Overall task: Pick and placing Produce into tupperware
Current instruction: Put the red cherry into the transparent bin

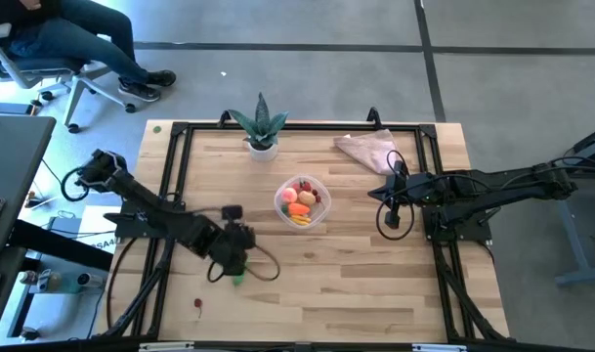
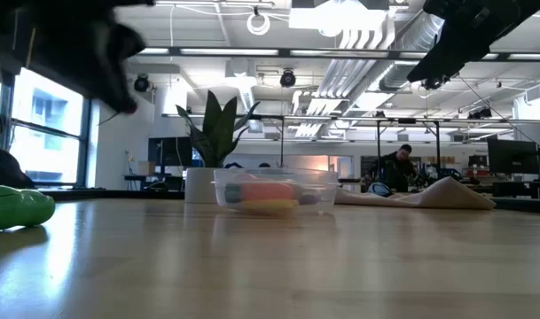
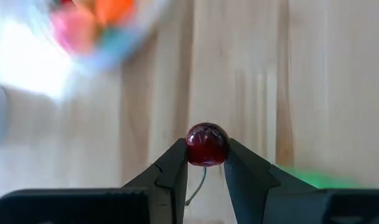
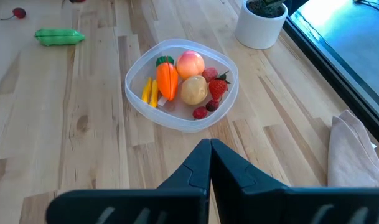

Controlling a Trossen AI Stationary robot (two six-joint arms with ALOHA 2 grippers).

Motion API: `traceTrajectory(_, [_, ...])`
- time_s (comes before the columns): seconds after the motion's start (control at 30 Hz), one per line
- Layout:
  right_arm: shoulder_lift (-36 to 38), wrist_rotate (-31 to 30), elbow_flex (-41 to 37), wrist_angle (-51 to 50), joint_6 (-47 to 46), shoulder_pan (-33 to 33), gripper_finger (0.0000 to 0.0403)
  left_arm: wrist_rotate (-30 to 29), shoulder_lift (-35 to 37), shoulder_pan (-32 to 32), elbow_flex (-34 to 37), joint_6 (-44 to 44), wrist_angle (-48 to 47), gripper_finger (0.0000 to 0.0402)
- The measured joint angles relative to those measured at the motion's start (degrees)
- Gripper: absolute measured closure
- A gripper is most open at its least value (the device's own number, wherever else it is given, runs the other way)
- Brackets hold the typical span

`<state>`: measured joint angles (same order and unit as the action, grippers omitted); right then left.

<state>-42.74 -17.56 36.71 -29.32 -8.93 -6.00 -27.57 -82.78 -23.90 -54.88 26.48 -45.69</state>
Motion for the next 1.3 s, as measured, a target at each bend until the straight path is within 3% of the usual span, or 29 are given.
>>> traceTrajectory(0.23, [0.0, 0.0, 0.0, 0.0, 0.0, 0.0, 0.0402, 0.6, 0.0, 10.7, -10.8, -12.8, 3.2, 0.0318])
traceTrajectory(0.43, [0.0, 0.0, 0.0, 0.0, 0.0, 0.0, 0.0402, 11.4, 0.0, 23.3, -14.2, -23.0, 11.6, 0.0318])
traceTrajectory(0.63, [0.0, 0.0, 0.0, 0.0, 0.0, 0.0, 0.0402, 20.0, -4.1, 32.4, -14.0, -25.2, 17.4, 0.0313])
traceTrajectory(0.77, [0.0, 0.0, 0.0, 0.0, 0.0, 0.0, 0.0402, 23.1, -9.9, 35.0, -14.0, -26.3, 21.7, 0.0309])
traceTrajectory(1.03, [0.0, 0.0, 0.0, -0.1, 0.0, 0.0, 0.0402, 23.8, -19.5, 36.8, -14.1, -26.3, 22.8, 0.0311])
traceTrajectory(1.3, [0.0, 0.0, 0.0, 0.0, 0.0, 0.0, 0.0402, 22.6, -23.1, 36.6, -14.1, -26.2, 22.4, 0.0313])
